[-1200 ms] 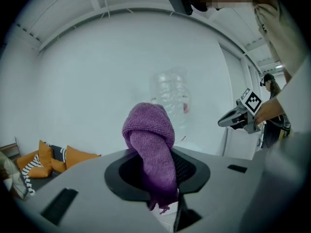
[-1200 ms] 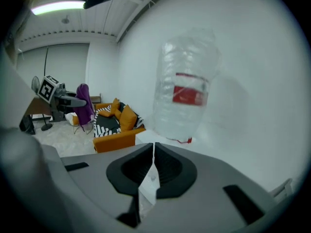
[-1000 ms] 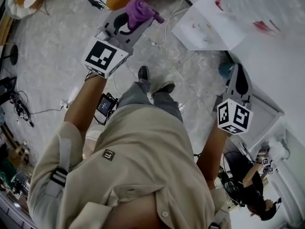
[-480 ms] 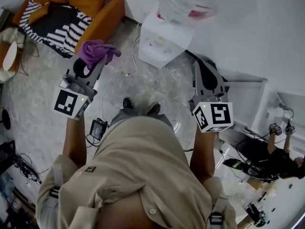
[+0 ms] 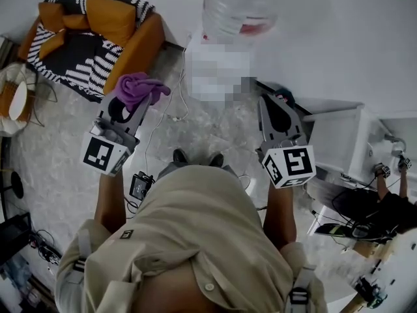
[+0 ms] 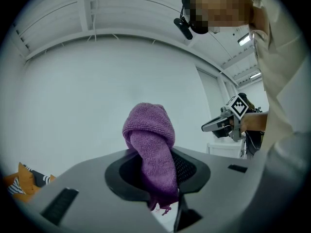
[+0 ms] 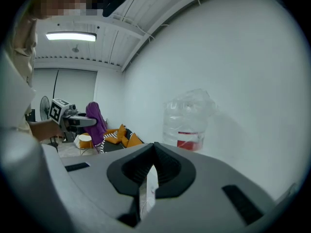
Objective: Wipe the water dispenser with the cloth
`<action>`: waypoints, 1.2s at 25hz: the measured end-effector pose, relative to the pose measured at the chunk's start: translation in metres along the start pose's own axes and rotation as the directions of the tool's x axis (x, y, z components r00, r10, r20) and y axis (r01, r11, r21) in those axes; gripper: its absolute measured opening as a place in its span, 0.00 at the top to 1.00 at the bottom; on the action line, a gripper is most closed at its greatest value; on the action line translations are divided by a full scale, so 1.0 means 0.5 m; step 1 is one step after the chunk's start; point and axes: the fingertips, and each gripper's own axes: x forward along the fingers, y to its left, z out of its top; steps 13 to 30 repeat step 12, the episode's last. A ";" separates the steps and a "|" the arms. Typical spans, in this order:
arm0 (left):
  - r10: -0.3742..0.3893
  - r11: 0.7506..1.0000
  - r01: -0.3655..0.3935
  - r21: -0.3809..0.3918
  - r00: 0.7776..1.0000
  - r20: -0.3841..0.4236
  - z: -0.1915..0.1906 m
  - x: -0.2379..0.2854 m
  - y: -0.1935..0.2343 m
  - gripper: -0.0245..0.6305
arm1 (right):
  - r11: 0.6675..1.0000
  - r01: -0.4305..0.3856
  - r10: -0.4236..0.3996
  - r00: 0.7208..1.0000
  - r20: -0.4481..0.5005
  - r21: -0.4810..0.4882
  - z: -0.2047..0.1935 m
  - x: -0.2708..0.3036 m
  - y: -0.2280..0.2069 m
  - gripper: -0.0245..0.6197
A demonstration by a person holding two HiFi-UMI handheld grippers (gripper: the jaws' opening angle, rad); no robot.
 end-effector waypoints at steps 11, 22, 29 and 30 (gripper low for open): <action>-0.032 0.999 0.032 -0.023 0.999 -0.033 -0.023 0.011 -0.008 0.77 | 1.000 -0.002 0.002 1.000 -0.009 0.006 0.001 0.021 -0.002 0.93; -0.034 0.999 0.033 -0.025 0.999 -0.035 -0.024 0.009 -0.007 0.77 | 1.000 -0.002 0.002 1.000 -0.010 0.006 0.003 0.023 0.001 0.93; -0.034 0.999 0.033 -0.025 0.999 -0.035 -0.024 0.009 -0.007 0.77 | 1.000 -0.002 0.002 1.000 -0.010 0.006 0.003 0.023 0.001 0.93; -0.034 0.999 0.033 -0.025 0.999 -0.035 -0.024 0.009 -0.007 0.77 | 1.000 -0.002 0.002 1.000 -0.010 0.006 0.003 0.023 0.001 0.93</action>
